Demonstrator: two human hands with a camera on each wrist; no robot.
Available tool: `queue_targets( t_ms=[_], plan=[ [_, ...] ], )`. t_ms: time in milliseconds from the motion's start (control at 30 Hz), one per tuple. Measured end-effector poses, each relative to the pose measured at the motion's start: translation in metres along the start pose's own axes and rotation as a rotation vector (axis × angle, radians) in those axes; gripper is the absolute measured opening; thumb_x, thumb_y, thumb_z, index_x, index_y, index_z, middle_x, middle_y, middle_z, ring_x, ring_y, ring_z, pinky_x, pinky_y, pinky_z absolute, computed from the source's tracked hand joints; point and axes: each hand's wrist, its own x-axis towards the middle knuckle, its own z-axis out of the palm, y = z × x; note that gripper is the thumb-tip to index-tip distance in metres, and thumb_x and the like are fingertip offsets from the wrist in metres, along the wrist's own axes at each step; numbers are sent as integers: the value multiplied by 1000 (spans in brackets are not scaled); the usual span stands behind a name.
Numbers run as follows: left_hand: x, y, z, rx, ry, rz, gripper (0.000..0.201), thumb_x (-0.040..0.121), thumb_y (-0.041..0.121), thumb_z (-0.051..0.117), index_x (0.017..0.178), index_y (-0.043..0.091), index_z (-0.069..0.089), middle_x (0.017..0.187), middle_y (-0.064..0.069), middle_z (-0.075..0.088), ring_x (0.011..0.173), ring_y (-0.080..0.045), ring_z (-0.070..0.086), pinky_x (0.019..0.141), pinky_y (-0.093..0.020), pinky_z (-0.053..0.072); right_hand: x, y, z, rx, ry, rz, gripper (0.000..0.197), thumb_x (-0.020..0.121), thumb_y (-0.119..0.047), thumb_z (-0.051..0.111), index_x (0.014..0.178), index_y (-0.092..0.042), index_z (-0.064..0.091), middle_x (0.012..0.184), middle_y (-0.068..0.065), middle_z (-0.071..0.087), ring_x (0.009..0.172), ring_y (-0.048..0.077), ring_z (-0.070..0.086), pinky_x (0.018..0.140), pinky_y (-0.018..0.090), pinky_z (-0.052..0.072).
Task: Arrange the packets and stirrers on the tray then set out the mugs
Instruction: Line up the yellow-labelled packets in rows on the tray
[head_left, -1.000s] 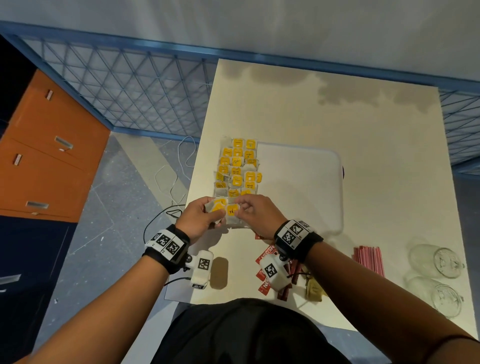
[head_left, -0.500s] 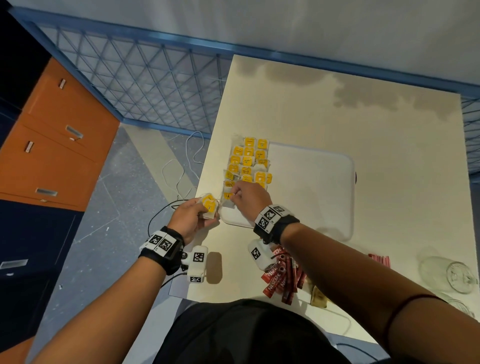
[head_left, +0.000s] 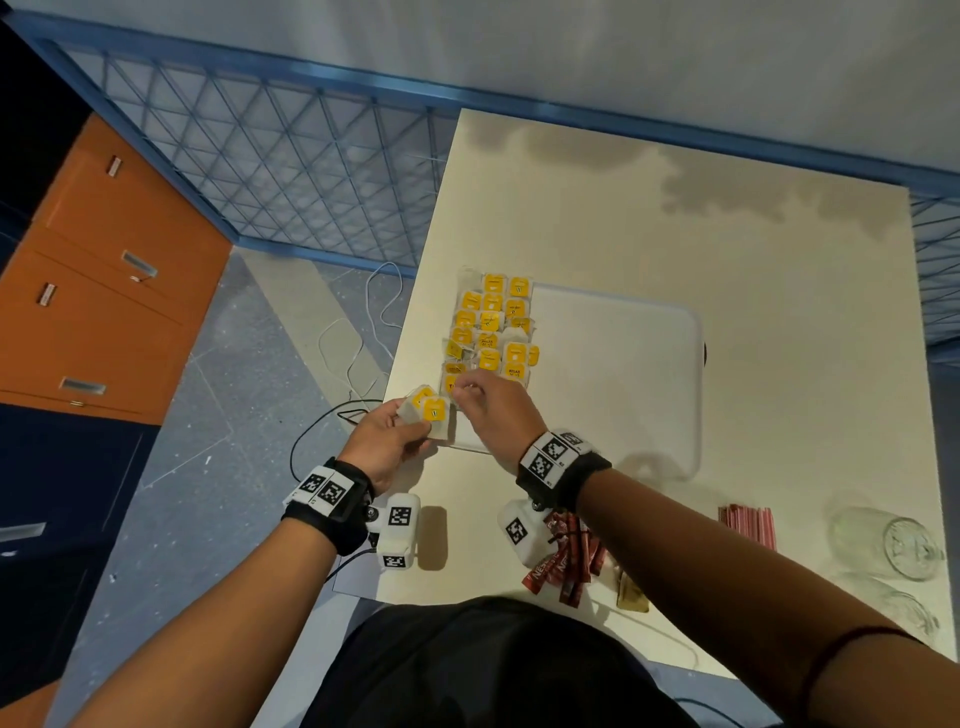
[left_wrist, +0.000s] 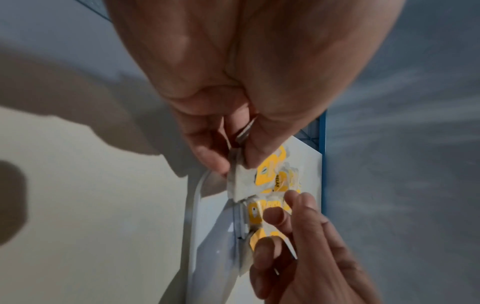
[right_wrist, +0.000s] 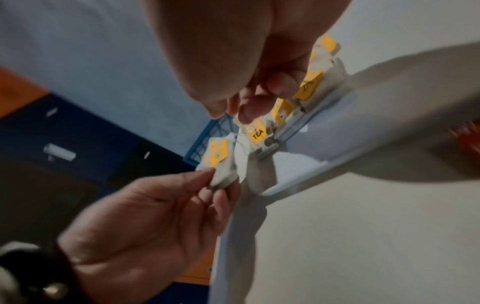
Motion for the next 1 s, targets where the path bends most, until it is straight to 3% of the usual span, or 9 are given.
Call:
queue_targets(
  t_ms=[200,333,433,567,667,767,833,900,1000],
  plan=[
    [-3,-5,5,164,-20,21,29,85,-8,69,113,0,65,89,-16,65,69,-20,57,58,-24,49,-23,21,10,171,-62,106,30,87,-53,69,108,-33,70,99,-12,71,90,13,70,85,48,59],
    [-6,-7,13,152,-52,-10,31,86,-12,65,116,-4,62,91,-15,67,69,-17,62,58,-21,54,-29,31,11,168,-37,125,30,73,-61,69,92,-38,68,91,-15,71,86,8,68,82,48,59],
    [-10,-5,20,72,-87,-51,26,91,-8,61,117,-5,61,91,-18,66,65,-17,64,57,-22,55,-31,33,10,153,-27,142,30,71,-60,68,92,-40,66,93,-18,70,88,6,67,85,46,58],
    [-7,-6,21,65,-111,-70,23,97,9,61,115,-6,60,95,-22,64,74,-25,66,70,-34,61,-31,35,11,181,-56,181,41,69,-62,70,104,-41,64,96,-16,70,92,10,69,86,48,59],
    [-5,-5,21,64,-86,-57,15,100,11,57,104,-3,62,83,-18,59,66,-25,62,76,-43,61,-29,34,10,188,-69,189,49,69,-61,68,112,-40,65,96,-13,73,92,11,71,86,48,60],
    [-5,0,22,58,-49,-38,15,100,10,57,105,-4,62,86,-22,60,74,-29,57,80,-44,60,-25,34,7,155,-95,158,37,76,-57,65,109,-40,69,93,-13,76,89,12,73,85,49,60],
    [-2,4,20,94,18,2,14,97,9,61,102,-4,65,88,-22,61,76,-28,57,73,-36,60,-23,32,3,130,-90,160,31,78,-58,63,99,-36,72,88,-9,75,85,18,71,81,50,60],
    [2,7,16,150,73,61,16,93,11,67,95,-4,68,87,-18,60,78,-26,56,76,-37,56,-25,27,-5,92,-61,153,29,81,-55,61,89,-30,72,79,-6,72,79,19,68,77,46,58],
    [7,14,10,227,129,134,11,90,15,72,86,5,75,80,-12,61,77,-22,54,78,-39,50,-26,23,-17,45,-16,113,31,90,-36,63,75,-8,62,69,10,61,63,18,53,64,35,47]
  ],
)
